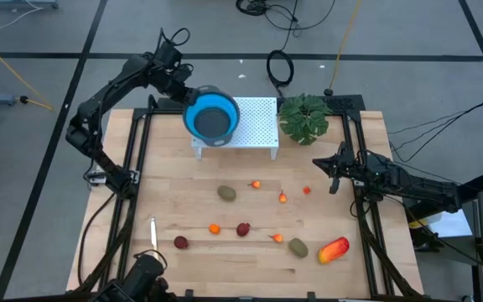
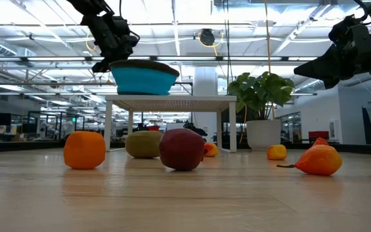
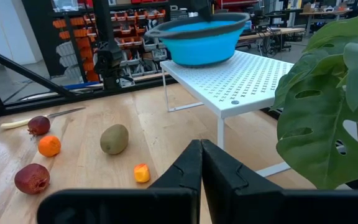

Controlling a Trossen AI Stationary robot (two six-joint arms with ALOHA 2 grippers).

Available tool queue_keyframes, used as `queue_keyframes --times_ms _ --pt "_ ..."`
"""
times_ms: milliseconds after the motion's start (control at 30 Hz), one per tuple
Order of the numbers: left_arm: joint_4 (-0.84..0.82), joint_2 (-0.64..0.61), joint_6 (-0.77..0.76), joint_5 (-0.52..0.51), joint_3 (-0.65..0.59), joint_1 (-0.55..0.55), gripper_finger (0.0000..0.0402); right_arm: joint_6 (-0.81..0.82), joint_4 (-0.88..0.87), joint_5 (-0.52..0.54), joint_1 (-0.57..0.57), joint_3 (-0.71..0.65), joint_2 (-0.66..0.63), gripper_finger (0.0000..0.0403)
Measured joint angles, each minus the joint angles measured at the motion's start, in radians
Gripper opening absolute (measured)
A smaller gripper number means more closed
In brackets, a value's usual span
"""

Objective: Pick & Place Fruit
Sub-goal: Put the blue strainer bowl on the shelf, then put the mango in the blue strainer bowl on the shelf

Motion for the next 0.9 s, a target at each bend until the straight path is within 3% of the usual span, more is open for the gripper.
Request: queue_keyframes --times_ms 300,467,800,900 --pt "-0.006 -0.011 0.015 -0.059 0.000 0.010 0.0187 0.000 0.000 0.000 0.000 0.000 0.000 0.0004" --pt "-0.008 -0.080 0.018 -0.066 0.000 0.049 0.0224 0.000 0.000 0.000 0.000 0.000 0.000 0.0004" --pt "-0.089 -0.241 -0.009 -0.076 0.001 0.006 0.0227 0.000 0.000 0.000 0.000 0.000 0.000 0.0004" --pt "-0.146 -0.281 -0.012 -0.162 0.001 -0.044 0.0214 0.000 0.000 0.000 0.000 0.000 0.000 0.0004"
